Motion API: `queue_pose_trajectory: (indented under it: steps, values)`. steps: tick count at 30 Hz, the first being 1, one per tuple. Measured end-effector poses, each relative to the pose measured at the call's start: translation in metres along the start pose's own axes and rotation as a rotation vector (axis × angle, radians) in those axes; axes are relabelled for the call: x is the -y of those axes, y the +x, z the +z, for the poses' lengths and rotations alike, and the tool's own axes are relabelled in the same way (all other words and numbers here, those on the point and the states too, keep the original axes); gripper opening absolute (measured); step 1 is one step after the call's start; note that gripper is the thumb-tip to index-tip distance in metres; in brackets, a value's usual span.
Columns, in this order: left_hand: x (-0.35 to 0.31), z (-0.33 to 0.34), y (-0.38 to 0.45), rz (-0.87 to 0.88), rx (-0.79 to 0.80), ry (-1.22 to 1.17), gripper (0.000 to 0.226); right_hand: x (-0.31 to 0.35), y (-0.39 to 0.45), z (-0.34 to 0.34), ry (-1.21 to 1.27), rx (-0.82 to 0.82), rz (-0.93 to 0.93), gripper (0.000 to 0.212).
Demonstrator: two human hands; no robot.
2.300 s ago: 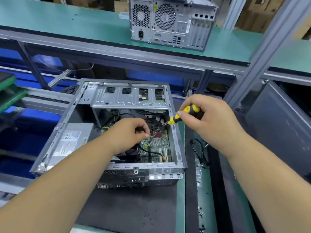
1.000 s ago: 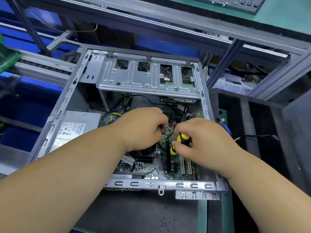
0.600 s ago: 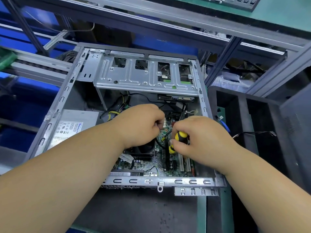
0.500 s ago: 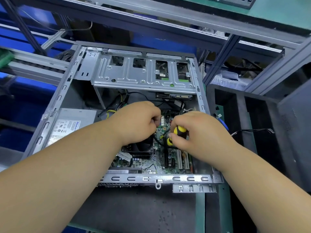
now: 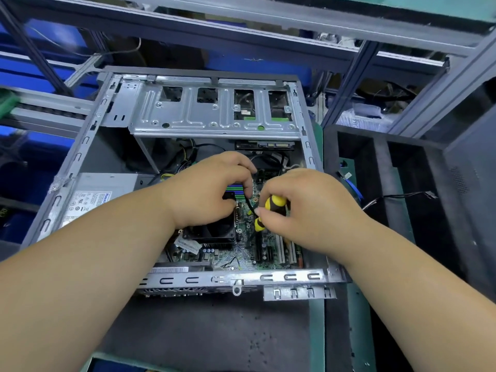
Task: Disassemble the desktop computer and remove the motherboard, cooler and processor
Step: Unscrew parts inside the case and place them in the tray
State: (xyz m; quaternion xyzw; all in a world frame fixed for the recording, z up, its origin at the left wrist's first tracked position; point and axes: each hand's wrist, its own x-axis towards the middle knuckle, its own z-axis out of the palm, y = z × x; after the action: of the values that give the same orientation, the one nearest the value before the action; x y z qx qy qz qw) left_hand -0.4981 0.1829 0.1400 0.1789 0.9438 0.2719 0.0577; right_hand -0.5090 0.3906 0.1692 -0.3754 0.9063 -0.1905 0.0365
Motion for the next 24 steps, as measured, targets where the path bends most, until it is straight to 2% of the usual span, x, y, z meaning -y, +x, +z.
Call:
queue_pose_trajectory:
  steps: [8,16,24]
  values:
    - [0.007,0.001,0.002,-0.067,0.016,-0.023,0.031,0.002,0.017,-0.013,0.070,0.126,-0.151,0.012]
    - [0.013,0.004,0.001,-0.295,0.158,-0.047,0.039,0.000,0.045,-0.007,0.020,0.418,-0.334,0.015]
    - [0.016,0.002,0.002,-0.339,0.192,-0.041,0.042,-0.009,0.055,-0.004,0.036,0.477,-0.398,0.015]
